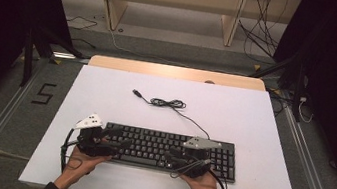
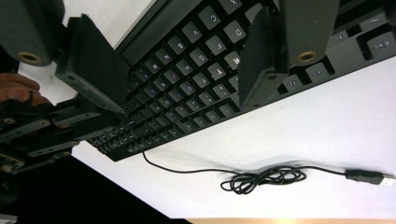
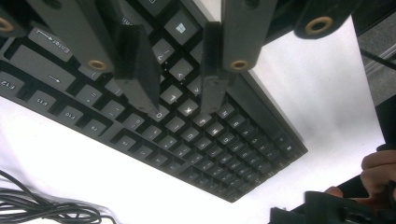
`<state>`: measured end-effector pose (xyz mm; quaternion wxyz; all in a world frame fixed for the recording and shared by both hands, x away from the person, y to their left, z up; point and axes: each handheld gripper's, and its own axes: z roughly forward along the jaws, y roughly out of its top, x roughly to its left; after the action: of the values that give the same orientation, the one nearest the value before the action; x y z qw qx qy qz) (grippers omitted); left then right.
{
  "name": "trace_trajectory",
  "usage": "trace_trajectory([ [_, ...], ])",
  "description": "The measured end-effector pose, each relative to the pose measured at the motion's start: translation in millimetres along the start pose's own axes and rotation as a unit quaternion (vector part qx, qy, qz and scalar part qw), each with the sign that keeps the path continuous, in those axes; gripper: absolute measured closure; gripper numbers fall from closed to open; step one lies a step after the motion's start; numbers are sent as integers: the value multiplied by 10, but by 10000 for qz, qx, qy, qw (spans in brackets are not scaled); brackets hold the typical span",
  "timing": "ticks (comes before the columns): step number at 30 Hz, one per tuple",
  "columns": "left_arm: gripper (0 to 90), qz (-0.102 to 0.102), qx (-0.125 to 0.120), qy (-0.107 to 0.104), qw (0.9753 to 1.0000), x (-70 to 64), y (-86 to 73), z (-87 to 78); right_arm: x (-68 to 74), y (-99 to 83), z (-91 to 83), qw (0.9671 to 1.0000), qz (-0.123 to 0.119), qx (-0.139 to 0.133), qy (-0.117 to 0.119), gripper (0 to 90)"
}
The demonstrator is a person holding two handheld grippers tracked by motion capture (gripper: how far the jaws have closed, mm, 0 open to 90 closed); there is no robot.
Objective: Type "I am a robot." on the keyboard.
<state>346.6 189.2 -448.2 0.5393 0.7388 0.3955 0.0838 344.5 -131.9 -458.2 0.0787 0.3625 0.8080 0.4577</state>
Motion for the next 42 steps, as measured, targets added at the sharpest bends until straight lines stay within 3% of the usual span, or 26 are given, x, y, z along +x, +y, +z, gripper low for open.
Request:
trace_trajectory([
  [16,272,86,99,39,9999,-32,-128,-105,7,25,93,9999,-74,143,-14,898],
  [22,267,160,111,85,9998,-52,-160,-145,-8,27,125,9997,-79,220,-85,900],
  [42,255,108,105,113,9998,-50,-227,-229,5,-10,293,9981,-163,566,-177,900],
])
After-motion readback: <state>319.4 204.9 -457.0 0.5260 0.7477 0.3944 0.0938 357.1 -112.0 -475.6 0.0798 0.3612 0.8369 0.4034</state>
